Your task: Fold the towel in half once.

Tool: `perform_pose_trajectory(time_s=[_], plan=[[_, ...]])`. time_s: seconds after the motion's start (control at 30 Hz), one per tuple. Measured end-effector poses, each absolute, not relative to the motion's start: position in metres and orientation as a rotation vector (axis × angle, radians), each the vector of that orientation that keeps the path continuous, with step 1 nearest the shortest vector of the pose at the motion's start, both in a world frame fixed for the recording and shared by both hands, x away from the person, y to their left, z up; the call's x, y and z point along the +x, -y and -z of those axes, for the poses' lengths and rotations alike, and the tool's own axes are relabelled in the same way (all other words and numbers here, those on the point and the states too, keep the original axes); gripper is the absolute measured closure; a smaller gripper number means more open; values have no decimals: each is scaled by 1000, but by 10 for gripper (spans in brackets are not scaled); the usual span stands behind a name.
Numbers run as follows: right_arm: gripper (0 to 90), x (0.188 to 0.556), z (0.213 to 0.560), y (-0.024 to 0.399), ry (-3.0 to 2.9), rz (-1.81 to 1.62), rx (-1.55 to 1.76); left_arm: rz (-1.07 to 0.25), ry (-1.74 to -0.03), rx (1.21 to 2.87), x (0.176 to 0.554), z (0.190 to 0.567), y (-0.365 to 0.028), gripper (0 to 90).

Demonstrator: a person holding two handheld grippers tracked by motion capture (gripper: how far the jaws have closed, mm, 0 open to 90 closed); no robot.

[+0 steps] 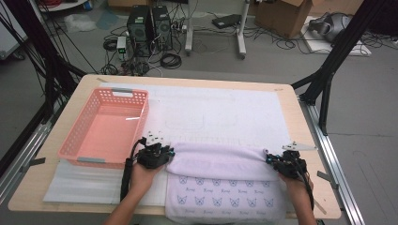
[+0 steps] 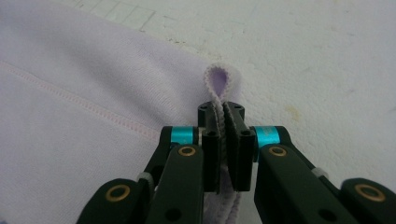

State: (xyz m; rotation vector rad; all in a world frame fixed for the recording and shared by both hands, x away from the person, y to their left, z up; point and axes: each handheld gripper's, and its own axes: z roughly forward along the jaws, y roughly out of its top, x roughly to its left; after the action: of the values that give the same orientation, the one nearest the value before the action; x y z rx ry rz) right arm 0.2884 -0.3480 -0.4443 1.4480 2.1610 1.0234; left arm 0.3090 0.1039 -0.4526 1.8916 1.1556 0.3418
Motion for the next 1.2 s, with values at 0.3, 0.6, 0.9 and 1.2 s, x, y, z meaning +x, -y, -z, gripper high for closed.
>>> perform_pose_trajectory(time_s=[0.3, 0.6, 0.9, 1.2], plan=[[866, 290, 447, 358, -2093, -1146, 1474, -383, -1131, 1853, 309, 447, -102, 877], [874, 308, 439, 361, -2067, -1131, 1451, -431, -1145, 1791, 340, 416, -102, 882], [764, 312, 437, 357, -2046, -1144, 1458, -371, -1201, 1839, 328, 428, -99, 725], [564, 311, 446, 349, -2134, -1041, 1442, -377, -1211, 1901, 322, 449, -93, 471]])
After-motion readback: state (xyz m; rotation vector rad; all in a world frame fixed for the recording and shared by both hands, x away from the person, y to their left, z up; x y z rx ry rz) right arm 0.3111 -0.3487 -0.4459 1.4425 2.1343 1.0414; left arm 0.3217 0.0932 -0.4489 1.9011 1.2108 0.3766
